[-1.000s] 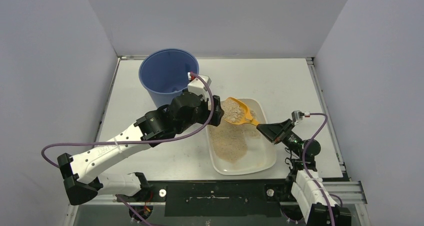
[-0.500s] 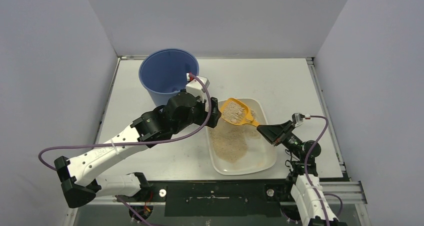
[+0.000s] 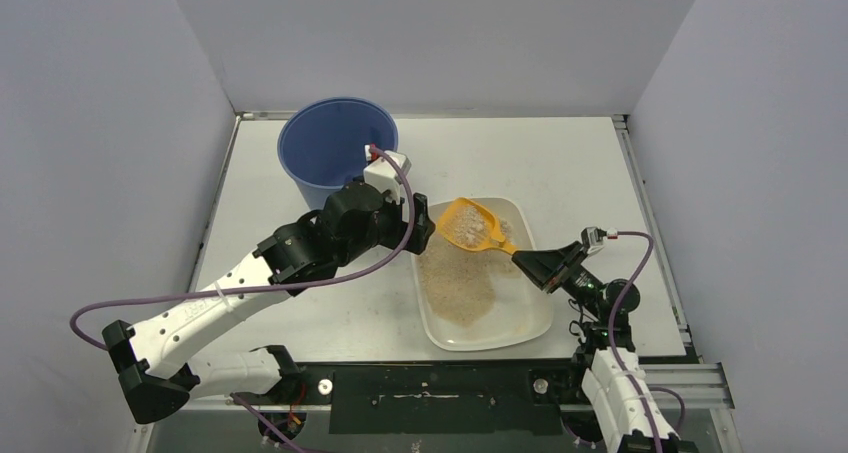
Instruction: Clean the litter box
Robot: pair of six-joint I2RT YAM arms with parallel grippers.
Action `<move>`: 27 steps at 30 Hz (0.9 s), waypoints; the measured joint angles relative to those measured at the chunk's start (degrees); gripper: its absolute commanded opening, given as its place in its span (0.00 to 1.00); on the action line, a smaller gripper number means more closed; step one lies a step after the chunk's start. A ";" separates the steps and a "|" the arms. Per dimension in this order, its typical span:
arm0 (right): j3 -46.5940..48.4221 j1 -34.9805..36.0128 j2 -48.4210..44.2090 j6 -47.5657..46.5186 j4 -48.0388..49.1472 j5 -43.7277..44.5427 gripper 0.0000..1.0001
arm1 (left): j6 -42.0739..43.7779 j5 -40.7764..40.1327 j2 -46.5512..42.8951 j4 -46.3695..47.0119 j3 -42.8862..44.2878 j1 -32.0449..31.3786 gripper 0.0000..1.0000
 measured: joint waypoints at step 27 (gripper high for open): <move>0.04 -0.76 -0.70 -3.34 -5.42 -1.68 0.00 | 2.91 1.33 0.11 0.31 0.00 1.36 0.84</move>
